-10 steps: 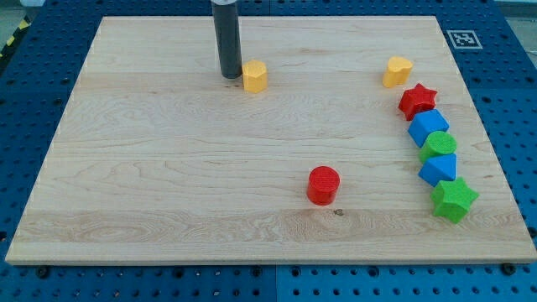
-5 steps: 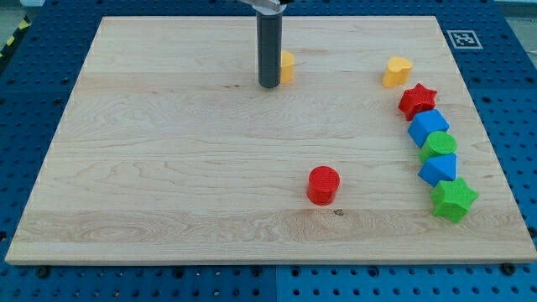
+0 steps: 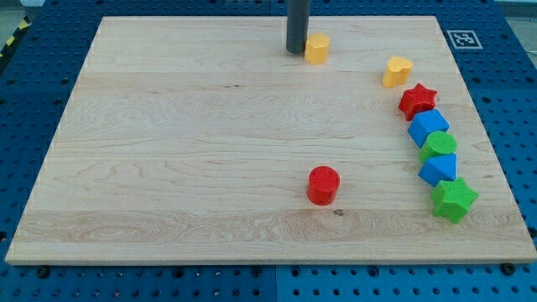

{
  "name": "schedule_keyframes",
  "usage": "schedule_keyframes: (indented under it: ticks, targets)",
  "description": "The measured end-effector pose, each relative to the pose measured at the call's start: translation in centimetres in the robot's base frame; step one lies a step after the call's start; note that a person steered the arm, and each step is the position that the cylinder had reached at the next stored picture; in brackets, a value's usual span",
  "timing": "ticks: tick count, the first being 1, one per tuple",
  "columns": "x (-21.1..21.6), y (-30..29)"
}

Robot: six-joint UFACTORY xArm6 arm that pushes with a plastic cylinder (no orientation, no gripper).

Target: Push the yellow hexagon closer to the yellow heart

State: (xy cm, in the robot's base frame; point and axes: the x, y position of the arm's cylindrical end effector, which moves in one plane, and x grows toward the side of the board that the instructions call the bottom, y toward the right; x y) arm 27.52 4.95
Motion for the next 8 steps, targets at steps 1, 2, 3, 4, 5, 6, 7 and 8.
schedule_keyframes:
  ticks: [1,2,3,4,5,6,7,8]
  targets:
    - [0.0,1.8]
    - [0.0,4.2]
    - [0.0,6.7]
    - [-0.1,9.0]
    - [-0.7,11.4]
    - [-1.5,13.1]
    - [-2.2,13.3]
    - [-2.2,11.1]
